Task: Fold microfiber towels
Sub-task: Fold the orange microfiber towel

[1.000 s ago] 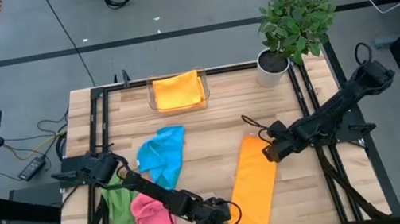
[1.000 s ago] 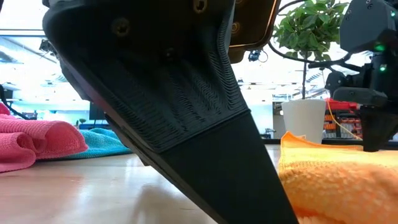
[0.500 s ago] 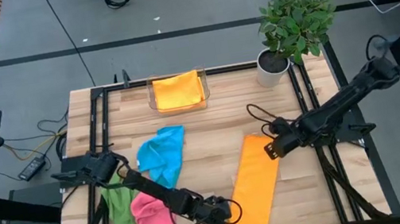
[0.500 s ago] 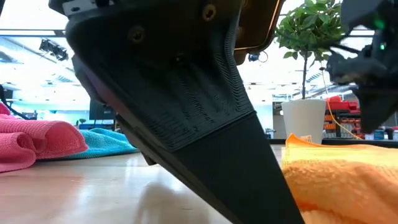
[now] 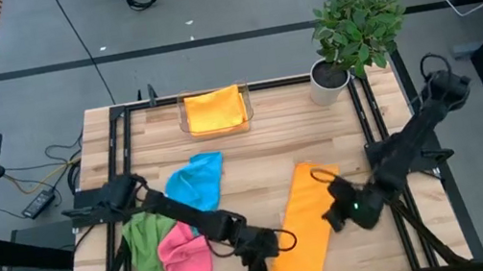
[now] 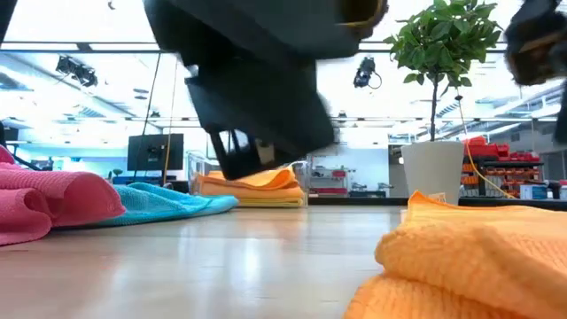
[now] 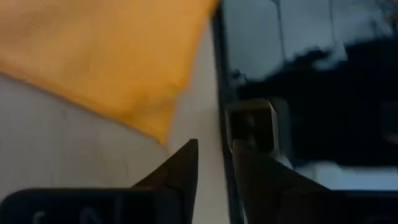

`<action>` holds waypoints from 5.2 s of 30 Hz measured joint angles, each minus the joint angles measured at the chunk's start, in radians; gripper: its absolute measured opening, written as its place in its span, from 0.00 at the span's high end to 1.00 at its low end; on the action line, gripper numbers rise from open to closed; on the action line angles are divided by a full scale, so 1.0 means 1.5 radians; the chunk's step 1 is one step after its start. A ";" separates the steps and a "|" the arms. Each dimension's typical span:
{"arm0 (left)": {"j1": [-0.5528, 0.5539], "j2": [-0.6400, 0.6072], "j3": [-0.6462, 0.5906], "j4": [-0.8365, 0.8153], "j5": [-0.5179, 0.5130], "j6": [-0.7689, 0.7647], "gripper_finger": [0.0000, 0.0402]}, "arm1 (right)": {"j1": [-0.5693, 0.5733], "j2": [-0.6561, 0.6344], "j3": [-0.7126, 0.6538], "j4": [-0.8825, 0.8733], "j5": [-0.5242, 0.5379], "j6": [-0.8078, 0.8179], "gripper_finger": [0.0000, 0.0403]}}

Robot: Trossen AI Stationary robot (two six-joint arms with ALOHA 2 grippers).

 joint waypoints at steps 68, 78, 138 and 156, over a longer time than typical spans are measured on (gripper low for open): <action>-0.072 0.067 0.002 0.062 -0.176 0.578 0.42 | 0.034 0.366 0.193 0.138 0.038 -0.011 0.99; -0.070 0.057 0.000 0.085 -0.209 0.640 0.44 | 0.021 0.366 0.193 0.114 0.013 0.008 0.99; -0.050 0.065 0.002 0.061 -0.271 0.667 0.98 | 0.053 0.309 0.242 0.086 0.009 -0.058 0.99; -0.040 0.065 0.001 0.058 -0.248 0.608 0.98 | 0.143 0.531 0.617 -0.205 0.060 -0.468 0.76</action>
